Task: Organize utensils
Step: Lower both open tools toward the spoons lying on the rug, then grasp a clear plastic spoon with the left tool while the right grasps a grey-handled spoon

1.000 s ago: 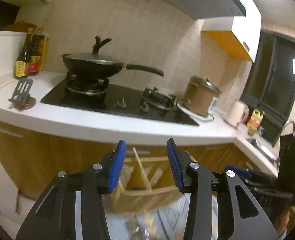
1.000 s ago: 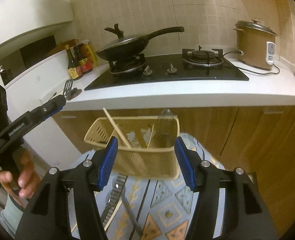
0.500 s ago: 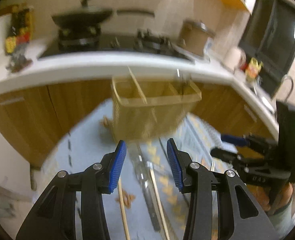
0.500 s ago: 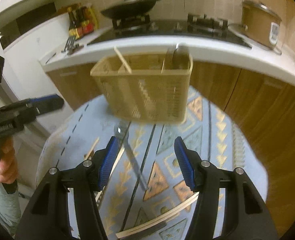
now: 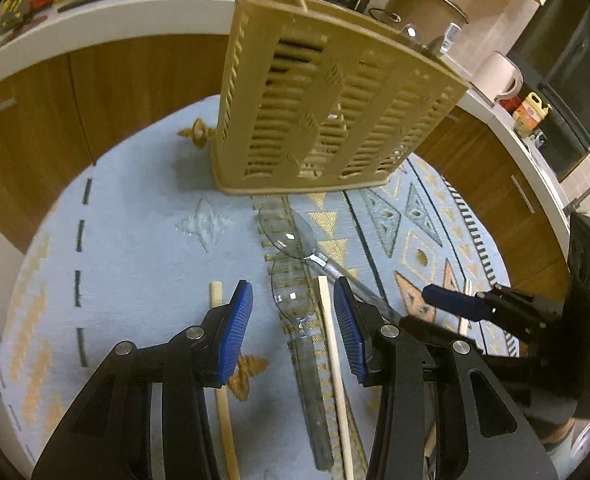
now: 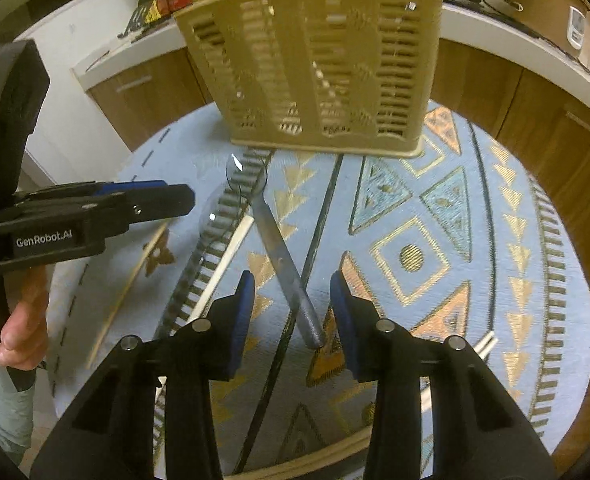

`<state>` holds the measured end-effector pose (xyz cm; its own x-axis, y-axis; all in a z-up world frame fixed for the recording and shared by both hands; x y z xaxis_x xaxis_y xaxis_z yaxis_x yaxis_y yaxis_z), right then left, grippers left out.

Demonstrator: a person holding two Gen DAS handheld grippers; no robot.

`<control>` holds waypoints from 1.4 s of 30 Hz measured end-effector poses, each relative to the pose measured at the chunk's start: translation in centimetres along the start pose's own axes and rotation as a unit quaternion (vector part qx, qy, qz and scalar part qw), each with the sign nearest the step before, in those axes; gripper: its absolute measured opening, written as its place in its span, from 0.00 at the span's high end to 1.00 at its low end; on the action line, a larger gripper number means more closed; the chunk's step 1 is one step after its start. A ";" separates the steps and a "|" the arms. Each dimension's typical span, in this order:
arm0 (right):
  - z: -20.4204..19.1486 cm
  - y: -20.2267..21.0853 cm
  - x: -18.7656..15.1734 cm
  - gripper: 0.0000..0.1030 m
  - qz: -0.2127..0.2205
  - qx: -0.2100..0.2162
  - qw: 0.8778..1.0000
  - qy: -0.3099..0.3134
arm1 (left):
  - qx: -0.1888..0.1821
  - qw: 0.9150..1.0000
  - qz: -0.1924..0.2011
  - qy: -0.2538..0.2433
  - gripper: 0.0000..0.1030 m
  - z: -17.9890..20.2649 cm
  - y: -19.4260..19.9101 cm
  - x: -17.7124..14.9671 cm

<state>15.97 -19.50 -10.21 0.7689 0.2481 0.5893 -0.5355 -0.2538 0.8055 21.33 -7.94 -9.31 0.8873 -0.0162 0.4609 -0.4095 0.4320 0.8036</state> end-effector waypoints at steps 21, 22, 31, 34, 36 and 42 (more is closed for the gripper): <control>-0.6 0.2 -4.3 0.90 -0.001 -0.060 0.998 0.002 | 0.005 1.000 0.010 0.003 0.61 0.9 -3.3 -0.7; -0.6 0.4 -4.7 0.90 -0.005 -0.060 0.998 -0.008 | 0.008 1.000 0.013 0.000 0.61 1.0 -3.3 -0.7; -0.7 1.4 -6.1 0.89 -0.025 -0.037 0.998 -0.055 | 0.042 0.999 0.018 -0.017 0.61 1.6 -4.0 -0.4; 0.1 1.6 -5.4 0.78 -0.033 -0.004 0.996 -0.079 | 0.046 0.999 0.018 -0.019 0.61 1.7 -4.1 -0.3; 0.6 1.8 -4.4 0.59 -0.029 -0.005 0.996 -0.080 | 0.049 0.999 0.016 -0.019 0.61 1.6 -4.2 -0.1; 2.5 0.9 -1.3 0.48 -0.033 -0.007 0.996 -0.085 | 0.077 0.996 0.017 -0.037 0.70 1.6 -4.4 0.1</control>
<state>15.29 -22.39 -10.40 0.8496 0.1011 0.5176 -0.4865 -0.2285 0.8433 22.87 -11.28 -12.19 0.8567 -0.0731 0.5106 -0.4717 0.2892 0.8330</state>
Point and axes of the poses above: each gripper's, at about its wrist camera, not at the fingertips, and y roughly against the way its jaws point, z to its right, x to its top, the point moved 7 cm from there along -y, roughly the way its jaws point, and after that the axes turned 7 degrees about y, right-handed, at the moved point
